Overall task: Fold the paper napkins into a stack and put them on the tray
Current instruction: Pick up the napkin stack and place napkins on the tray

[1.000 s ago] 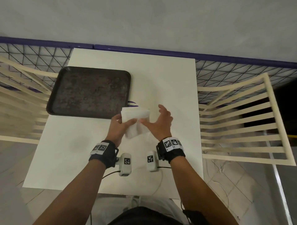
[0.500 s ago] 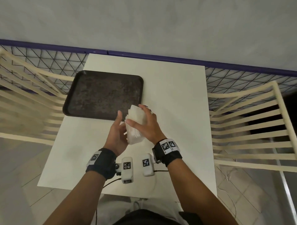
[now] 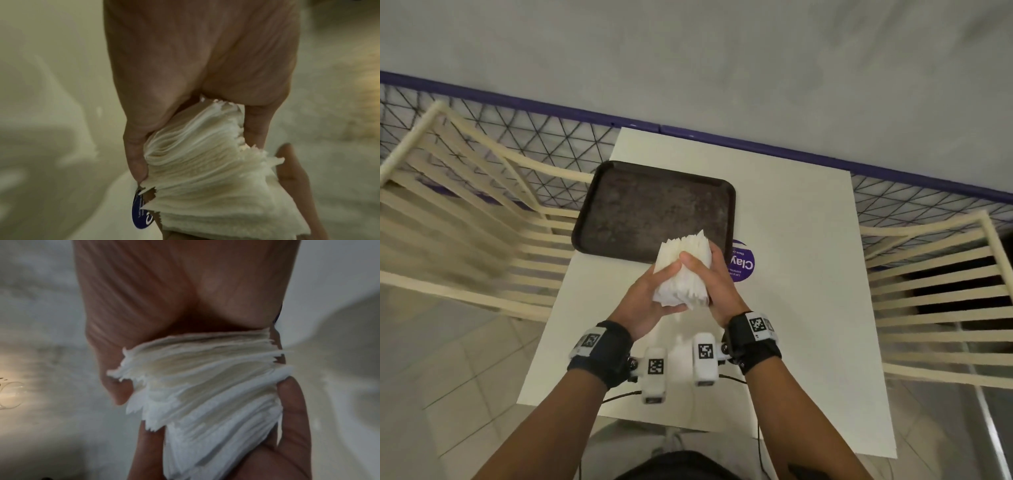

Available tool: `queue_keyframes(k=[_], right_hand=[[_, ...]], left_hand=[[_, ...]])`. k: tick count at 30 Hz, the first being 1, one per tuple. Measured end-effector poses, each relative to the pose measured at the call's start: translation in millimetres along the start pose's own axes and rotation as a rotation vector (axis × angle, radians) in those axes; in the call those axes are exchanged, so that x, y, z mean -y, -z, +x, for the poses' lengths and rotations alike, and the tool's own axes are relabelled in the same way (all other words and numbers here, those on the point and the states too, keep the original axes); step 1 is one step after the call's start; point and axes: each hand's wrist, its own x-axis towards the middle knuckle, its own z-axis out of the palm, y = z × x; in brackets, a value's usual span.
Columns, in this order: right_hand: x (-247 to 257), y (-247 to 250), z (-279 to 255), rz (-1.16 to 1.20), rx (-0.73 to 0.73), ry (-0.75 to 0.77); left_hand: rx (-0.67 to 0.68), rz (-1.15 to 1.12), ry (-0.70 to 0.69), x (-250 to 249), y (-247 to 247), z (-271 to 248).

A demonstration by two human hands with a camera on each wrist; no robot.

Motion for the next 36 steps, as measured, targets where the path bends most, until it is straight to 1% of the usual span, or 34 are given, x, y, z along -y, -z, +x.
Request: queue_keyframes(k=[5,8,11,14,17,20,26,29,32,34,36], right_hand=[[-15.1,-38.9,1.9,0.050,-0.017,0.013],[-22.3,-56.3,1.9,0.087,-0.004,0.015],[-24.4,-64.9,2.4,0.066,0.005,0.000],[-22.6,-67.6,1.0,-0.006,0.010,-0.019],[-20.3,-65.6,1.0,-0.045,-0.028,0.004],[-19.5,-61.0,4.9,0.030,-0.030,-0.009],[-20.3,-54.2,12.3,0.163,0.051,-0.037],[-16.9,-53.9,14.3,0.208,0.100,-0.049],[-15.9,-55.5,19.1,0.185,0.122,-0.065],[-19.4,-56.6,25.1,0.144,0.082,-0.102],[-25.6,-55.4,31.1,0.142,0.012,-0.140]], left_hand=[[-0.025,0.017,-0.025,-14.0,28.9,-12.3],[-0.050,0.023,-0.075,-13.9,42.7,-15.3],[-0.078,0.040,-0.121,-12.8,49.6,-18.2],[-0.091,0.082,-0.155,-12.4,50.2,-19.7],[-0.121,0.073,-0.162,-12.1,52.3,-17.5],[-0.145,0.008,-0.124,-13.8,56.4,-13.9],[-0.223,-0.041,-0.051,-18.5,60.5,-7.7],[-0.239,0.003,-0.036,-21.0,60.0,-4.2],[-0.245,0.120,-0.051,-23.5,56.9,-0.9],[-0.278,0.188,-0.074,-23.2,55.6,2.3],[-0.348,0.208,-0.087,-21.8,56.3,5.8]])
